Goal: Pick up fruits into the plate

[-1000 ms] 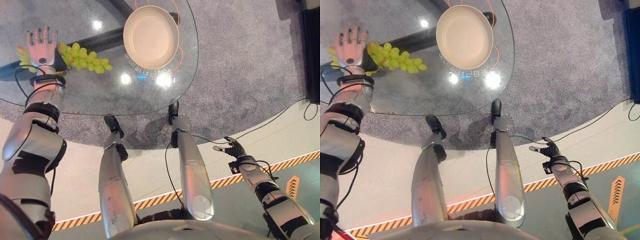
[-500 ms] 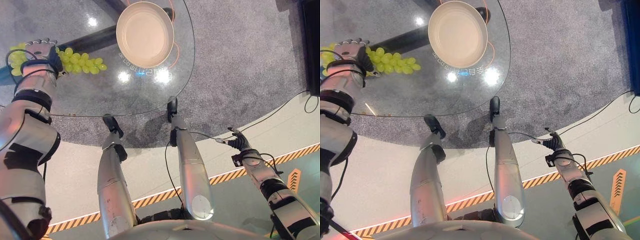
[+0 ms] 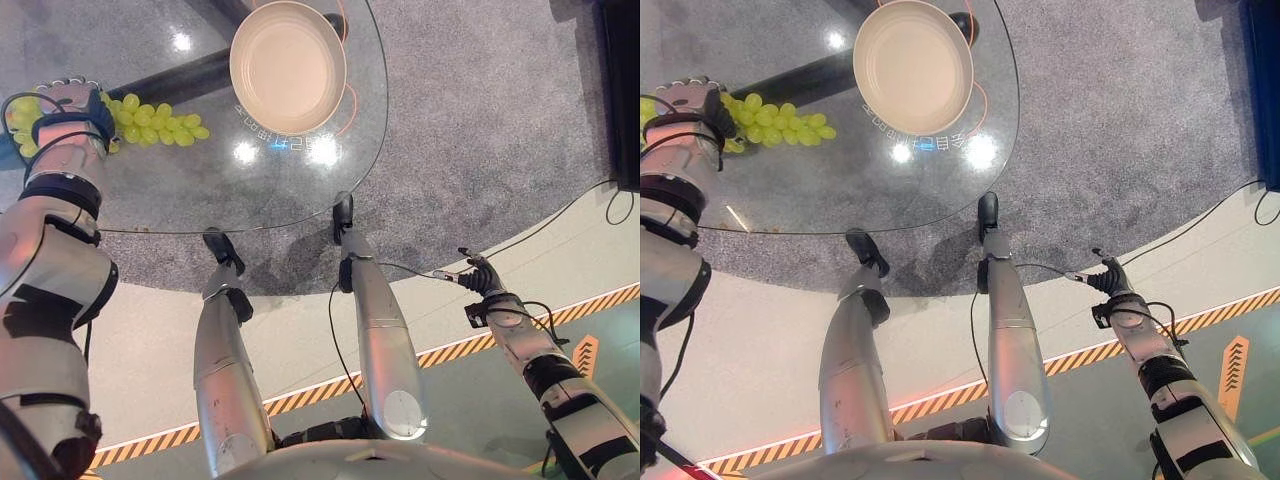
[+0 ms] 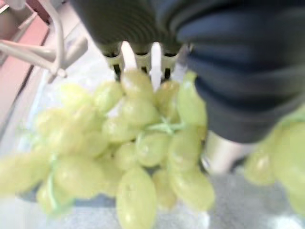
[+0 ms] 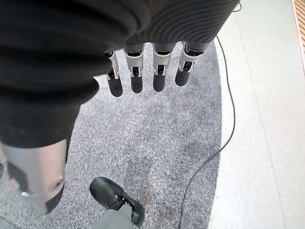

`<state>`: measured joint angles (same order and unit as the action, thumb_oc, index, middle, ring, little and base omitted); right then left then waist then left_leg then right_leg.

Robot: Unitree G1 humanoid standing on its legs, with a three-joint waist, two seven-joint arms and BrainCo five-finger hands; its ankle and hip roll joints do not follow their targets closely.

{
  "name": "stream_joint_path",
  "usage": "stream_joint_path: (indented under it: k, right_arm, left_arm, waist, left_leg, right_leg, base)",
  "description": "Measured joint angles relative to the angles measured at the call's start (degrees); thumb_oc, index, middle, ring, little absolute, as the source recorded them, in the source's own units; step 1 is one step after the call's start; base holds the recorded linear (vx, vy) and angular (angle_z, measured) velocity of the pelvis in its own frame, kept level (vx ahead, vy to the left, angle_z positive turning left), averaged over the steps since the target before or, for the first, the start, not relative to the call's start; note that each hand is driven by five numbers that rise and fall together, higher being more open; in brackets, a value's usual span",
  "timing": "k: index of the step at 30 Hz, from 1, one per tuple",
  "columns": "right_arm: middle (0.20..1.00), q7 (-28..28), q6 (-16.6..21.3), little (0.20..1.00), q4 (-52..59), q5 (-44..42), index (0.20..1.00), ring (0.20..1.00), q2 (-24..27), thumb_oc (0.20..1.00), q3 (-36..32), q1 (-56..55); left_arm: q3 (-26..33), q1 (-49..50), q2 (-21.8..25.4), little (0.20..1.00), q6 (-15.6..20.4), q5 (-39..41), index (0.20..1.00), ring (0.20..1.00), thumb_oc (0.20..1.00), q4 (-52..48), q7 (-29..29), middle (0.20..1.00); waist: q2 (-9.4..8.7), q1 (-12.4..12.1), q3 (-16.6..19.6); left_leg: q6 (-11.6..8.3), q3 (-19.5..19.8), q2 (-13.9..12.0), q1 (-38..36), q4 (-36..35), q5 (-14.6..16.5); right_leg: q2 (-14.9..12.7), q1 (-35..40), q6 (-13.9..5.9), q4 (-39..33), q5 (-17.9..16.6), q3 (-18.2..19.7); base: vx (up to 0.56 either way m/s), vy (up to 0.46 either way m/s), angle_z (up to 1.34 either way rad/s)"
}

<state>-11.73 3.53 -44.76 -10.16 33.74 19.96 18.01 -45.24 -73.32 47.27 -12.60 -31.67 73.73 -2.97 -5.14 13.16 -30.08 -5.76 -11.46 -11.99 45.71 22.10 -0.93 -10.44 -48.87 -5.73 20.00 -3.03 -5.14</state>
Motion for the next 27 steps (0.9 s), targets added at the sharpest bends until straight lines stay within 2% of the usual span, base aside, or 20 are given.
stream_joint_path:
  k: [3, 13, 18, 20, 24, 27]
  right_arm:
    - [1.0, -0.32, -0.54, 1.0, 1.45, -0.05, 1.0, 1.0, 0.86, 1.0, 0.0, 0.01]
    - [1.0, -0.49, -2.08, 1.0, 3.28, -0.44, 1.0, 1.0, 2.59, 1.0, -1.24, 0.0]
    - [1.0, -0.5, -2.31, 1.0, 3.28, -0.44, 1.0, 1.0, 2.84, 1.0, -1.24, -0.03]
    - [1.0, -0.51, -2.45, 1.0, 3.29, -0.44, 1.0, 1.0, 3.11, 1.0, -1.24, -0.03]
    - [1.0, -0.63, -2.49, 1.0, 3.27, -0.44, 1.0, 1.0, 3.29, 1.0, -1.37, -0.03]
    - [1.0, -0.88, -2.52, 1.0, 3.31, -0.44, 1.0, 1.0, 3.27, 1.0, -1.37, -0.06]
  left_arm:
    - [0.0, 0.0, 0.05, 0.2, -0.97, -1.4, 0.2, 0.2, 0.2, 0.01, 1.08, 0.2]
    - [-0.51, 3.08, -0.15, 0.2, -0.62, -5.52, 0.2, 0.2, 0.2, -0.39, 7.0, 0.2]
    - [-0.52, 4.81, -0.42, 0.2, -0.68, -6.0, 0.2, 0.2, 0.2, -1.11, 6.85, 0.2]
    - [-0.47, 5.43, -0.42, 0.2, -0.31, -5.94, 0.2, 0.2, 0.2, -1.12, 6.0, 0.2]
    - [0.56, 7.38, -0.34, 0.2, 1.58, -1.09, 0.2, 0.2, 0.2, -1.11, 0.4, 0.2]
    - [3.99, 9.44, -0.31, 0.2, 4.1, 4.04, 0.2, 0.2, 0.2, -1.86, -4.46, 0.2]
  waist:
    - [0.0, 0.27, 0.0]
    - [0.06, 0.76, 0.03]
    - [0.18, 0.7, 0.09]
    - [0.27, 0.53, 0.14]
    - [0.33, -0.42, 0.17]
    - [0.33, -1.13, 0.17]
  left_leg:
    - [-0.09, 0.06, -0.13, 0.01, 0.04, 0.06]
    - [-0.18, 0.19, -0.1, -1.16, 0.62, 0.16]
    - [-0.17, 0.12, -0.05, -1.4, 0.62, 0.15]
    - [-0.17, -0.15, -0.03, -1.62, 0.58, 0.15]
    - [-0.2, -0.77, -0.02, -2.3, 0.37, 0.17]
    - [-0.2, -0.84, 0.02, -2.67, 0.36, 0.16]
  right_leg:
    - [0.15, 0.0, 0.02, 0.01, -0.02, -0.06]
    - [0.11, 1.01, 0.12, 0.52, -0.08, 0.13]
    - [0.12, 1.17, 0.15, 0.46, -0.12, 0.34]
    - [0.13, 1.17, 0.17, 0.48, -0.15, 0.57]
    - [0.19, 1.17, 0.18, 0.67, -0.16, 1.13]
    - [0.16, 1.33, 0.19, 0.93, -0.15, 1.24]
  base:
    - [0.0, 0.0, 0.0]
    - [0.0, 0.01, 0.0]
    - [0.0, 0.0, 0.0]
    - [-0.01, 0.018, -0.03]
    - [-0.03, 0.017, -0.05]
    - [-0.04, -0.009, 0.0]
